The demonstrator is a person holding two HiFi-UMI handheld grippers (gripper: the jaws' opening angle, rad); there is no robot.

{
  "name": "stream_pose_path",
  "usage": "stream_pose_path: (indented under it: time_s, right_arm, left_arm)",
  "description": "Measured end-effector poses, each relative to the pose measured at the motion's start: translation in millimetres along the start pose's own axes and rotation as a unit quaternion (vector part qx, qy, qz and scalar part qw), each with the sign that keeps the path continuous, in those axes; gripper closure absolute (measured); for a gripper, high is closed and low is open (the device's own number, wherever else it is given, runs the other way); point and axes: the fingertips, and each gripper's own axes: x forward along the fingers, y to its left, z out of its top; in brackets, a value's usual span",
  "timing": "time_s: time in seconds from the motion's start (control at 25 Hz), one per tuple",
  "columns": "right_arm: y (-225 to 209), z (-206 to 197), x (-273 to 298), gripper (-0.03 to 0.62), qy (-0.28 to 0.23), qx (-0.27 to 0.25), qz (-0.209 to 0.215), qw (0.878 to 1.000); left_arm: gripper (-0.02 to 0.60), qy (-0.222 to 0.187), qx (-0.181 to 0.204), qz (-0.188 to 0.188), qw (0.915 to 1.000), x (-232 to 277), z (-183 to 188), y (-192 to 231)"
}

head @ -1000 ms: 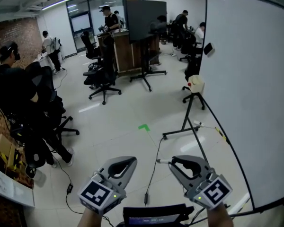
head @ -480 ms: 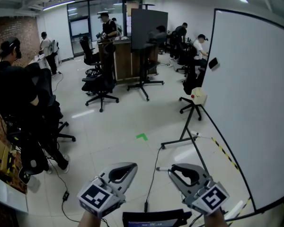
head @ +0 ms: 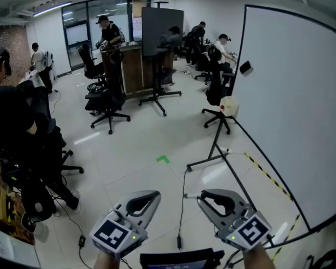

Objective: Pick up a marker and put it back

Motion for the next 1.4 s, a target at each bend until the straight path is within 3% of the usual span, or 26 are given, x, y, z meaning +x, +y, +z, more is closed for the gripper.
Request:
stream_pose_path:
  time_s: [0.44,0.72,1.12,1.4]
  right_arm:
    - [-37,10,24,0.514,-0.003,-0.020,-0.030,0.999]
    - [-117,2,38,0.513,-0.025,-0.026,-0.025,0.999]
    - [-226,-27,40,0.514,-0.034,-0.011,0.018,0.999]
    - [-280,-39,39,0.514,-0.042,-0.004,0.040,0.998]
  left_arm:
    - [0.583,-0.004,0.025,-0.026,0.9993,29,16,30]
    - [0.583,0.003,0.040,-0.011,0.9991,99,32,54]
    - [0.584,0.014,0.046,0.015,0.9987,214,42,63]
    - [0.584,0.026,0.058,0.036,0.9973,266,49,66]
